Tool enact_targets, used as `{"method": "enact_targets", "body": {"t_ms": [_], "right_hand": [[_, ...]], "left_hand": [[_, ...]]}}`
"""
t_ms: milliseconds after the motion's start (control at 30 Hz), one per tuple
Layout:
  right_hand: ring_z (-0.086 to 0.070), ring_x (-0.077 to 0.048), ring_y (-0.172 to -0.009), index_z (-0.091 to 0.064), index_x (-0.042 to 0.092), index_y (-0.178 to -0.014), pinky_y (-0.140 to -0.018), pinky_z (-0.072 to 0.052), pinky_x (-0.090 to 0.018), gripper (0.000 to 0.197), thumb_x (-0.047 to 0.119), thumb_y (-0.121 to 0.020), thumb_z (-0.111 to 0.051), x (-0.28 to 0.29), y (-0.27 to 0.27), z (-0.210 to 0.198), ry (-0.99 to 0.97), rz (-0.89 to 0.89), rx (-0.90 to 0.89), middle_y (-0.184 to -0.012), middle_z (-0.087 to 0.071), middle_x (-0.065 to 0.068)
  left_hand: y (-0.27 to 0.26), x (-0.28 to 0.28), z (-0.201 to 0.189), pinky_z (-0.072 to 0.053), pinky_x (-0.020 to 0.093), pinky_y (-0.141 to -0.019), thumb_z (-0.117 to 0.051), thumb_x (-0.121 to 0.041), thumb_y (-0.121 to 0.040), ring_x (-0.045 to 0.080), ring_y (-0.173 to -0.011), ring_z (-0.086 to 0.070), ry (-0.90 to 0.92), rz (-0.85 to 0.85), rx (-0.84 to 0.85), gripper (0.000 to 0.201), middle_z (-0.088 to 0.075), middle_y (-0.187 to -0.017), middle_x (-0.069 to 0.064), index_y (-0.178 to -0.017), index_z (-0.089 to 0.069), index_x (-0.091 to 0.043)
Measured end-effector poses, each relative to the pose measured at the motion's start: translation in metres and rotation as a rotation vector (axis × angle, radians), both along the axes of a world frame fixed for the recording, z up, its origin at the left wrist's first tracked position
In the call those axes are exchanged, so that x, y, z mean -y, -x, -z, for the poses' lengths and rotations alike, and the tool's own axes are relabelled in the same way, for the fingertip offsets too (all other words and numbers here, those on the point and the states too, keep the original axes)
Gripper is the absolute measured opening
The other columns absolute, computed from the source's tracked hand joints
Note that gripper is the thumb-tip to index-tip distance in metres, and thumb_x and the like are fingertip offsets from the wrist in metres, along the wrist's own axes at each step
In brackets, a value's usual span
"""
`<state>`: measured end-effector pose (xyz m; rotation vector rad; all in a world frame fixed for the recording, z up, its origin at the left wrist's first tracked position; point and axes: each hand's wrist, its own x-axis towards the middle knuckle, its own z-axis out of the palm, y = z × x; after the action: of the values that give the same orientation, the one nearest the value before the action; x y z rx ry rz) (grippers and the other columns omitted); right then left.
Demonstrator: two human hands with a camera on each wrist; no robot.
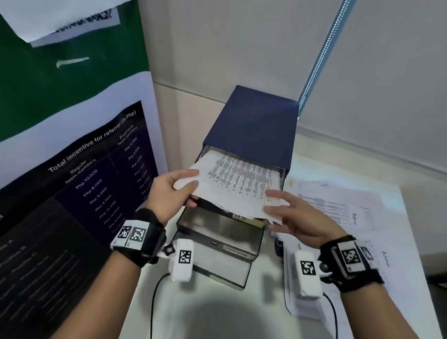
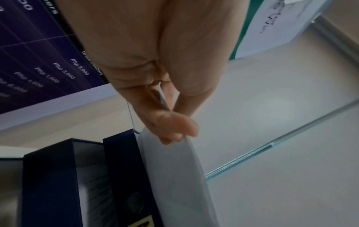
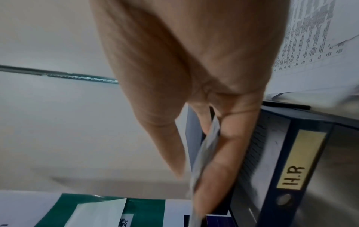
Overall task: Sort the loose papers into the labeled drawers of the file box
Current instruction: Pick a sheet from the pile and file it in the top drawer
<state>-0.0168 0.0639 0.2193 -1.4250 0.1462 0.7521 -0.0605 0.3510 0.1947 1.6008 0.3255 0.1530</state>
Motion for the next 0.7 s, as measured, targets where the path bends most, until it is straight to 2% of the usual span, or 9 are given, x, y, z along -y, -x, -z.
{"method": "enact_targets", "body": {"t_ms": [33,100,200,233,333,433,500,600,700], "right_hand": [[-0.070,-0.012,-0.069,-0.059,0.009,-0.118,-0.073,-0.061,-0.027,0.032,-0.006,-0.089,-0.063,0.002,-0.003,0.001,0.009,-0.013,0.004,-0.076,-0.070,0.000],[-0.070,-0.015,-0.072,-0.061,0.001,-0.104,-0.073,-0.061,-0.023,0.021,-0.011,-0.087,-0.062,-0.003,-0.013,0.003,0.031,0.060,0.042,-0.080,-0.067,-0.009],[-0.069,-0.017,-0.071,-0.062,0.000,-0.091,-0.072,-0.060,-0.022,0.013,-0.011,-0.084,-0.066,-0.012,-0.039,0.010,0.074,0.218,0.120,-0.083,-0.065,-0.013],[-0.068,-0.019,-0.069,-0.063,-0.001,-0.090,-0.071,-0.060,-0.022,0.013,-0.010,-0.083,-0.068,-0.014,-0.049,0.012,0.111,0.245,0.153,-0.082,-0.065,-0.014],[-0.068,-0.018,-0.056,-0.067,0.000,-0.089,-0.061,-0.060,-0.022,0.013,-0.002,-0.079,-0.076,-0.021,-0.071,0.019,0.304,0.254,0.284,-0.078,-0.069,-0.015],[-0.068,-0.018,-0.047,-0.066,0.009,-0.096,-0.049,-0.055,-0.024,0.015,0.014,-0.085,-0.074,-0.023,-0.081,0.023,0.480,0.206,0.403,-0.062,-0.070,-0.012],[-0.066,-0.021,-0.047,-0.063,0.012,-0.102,-0.048,-0.055,-0.026,0.015,0.018,-0.090,-0.070,-0.018,-0.078,0.021,0.414,0.215,0.412,-0.067,-0.072,-0.015],[-0.061,-0.022,-0.050,-0.065,0.009,-0.105,-0.053,-0.058,-0.032,0.015,0.018,-0.092,-0.067,0.017,-0.061,0.026,0.268,0.308,0.349,-0.078,-0.071,-0.017],[-0.064,-0.024,-0.059,-0.066,0.003,-0.108,-0.064,-0.061,-0.039,0.021,0.016,-0.092,-0.066,0.093,-0.036,0.073,0.411,0.415,0.254,-0.081,-0.070,-0.015]], "left_hand": [[-0.007,0.000,0.002,-0.059,0.027,-0.060,-0.068,-0.009,-0.090,0.019,-0.058,-0.071,-0.052,-0.027,0.006,0.021,-0.071,-0.109,0.008,-0.107,-0.072,-0.020],[-0.022,0.003,0.004,-0.056,0.021,-0.062,-0.072,-0.015,-0.087,0.019,-0.061,-0.073,-0.221,-0.079,0.010,0.018,-0.071,-0.101,0.006,-0.102,-0.071,-0.026],[-0.049,0.014,0.002,-0.049,0.005,-0.069,-0.077,-0.018,-0.082,0.005,-0.064,-0.067,-0.473,-0.131,0.094,0.024,-0.051,-0.111,0.001,-0.105,-0.071,-0.020],[-0.059,0.017,0.004,-0.050,0.007,-0.079,-0.077,-0.017,-0.081,0.005,-0.070,-0.064,-0.551,-0.126,0.126,0.024,-0.045,-0.112,0.000,-0.105,-0.072,-0.017],[-0.086,0.026,0.015,-0.047,0.033,-0.101,-0.073,-0.022,-0.085,0.021,-0.099,-0.055,-0.845,-0.025,0.130,0.017,-0.042,-0.110,0.001,-0.101,-0.074,-0.015],[-0.103,0.037,0.025,-0.039,0.040,-0.099,-0.052,-0.044,-0.095,0.025,-0.108,-0.049,-1.199,0.140,-0.020,0.031,-0.053,-0.113,0.005,-0.104,-0.076,-0.026],[-0.108,0.045,0.031,-0.034,0.042,-0.099,-0.038,-0.050,-0.099,0.027,-0.113,-0.049,-1.330,0.184,-0.124,0.044,-0.056,-0.122,0.007,-0.107,-0.076,-0.029],[-0.109,0.052,0.035,-0.034,0.044,-0.096,-0.039,-0.049,-0.099,0.032,-0.112,-0.047,-1.373,0.092,-0.125,0.046,-0.053,-0.120,0.013,-0.105,-0.076,-0.024],[-0.104,0.067,0.033,-0.037,0.045,-0.091,-0.051,-0.041,-0.095,0.034,-0.103,-0.046,-1.297,-0.011,0.025,0.034,-0.051,-0.110,0.015,-0.099,-0.076,-0.018]]}}
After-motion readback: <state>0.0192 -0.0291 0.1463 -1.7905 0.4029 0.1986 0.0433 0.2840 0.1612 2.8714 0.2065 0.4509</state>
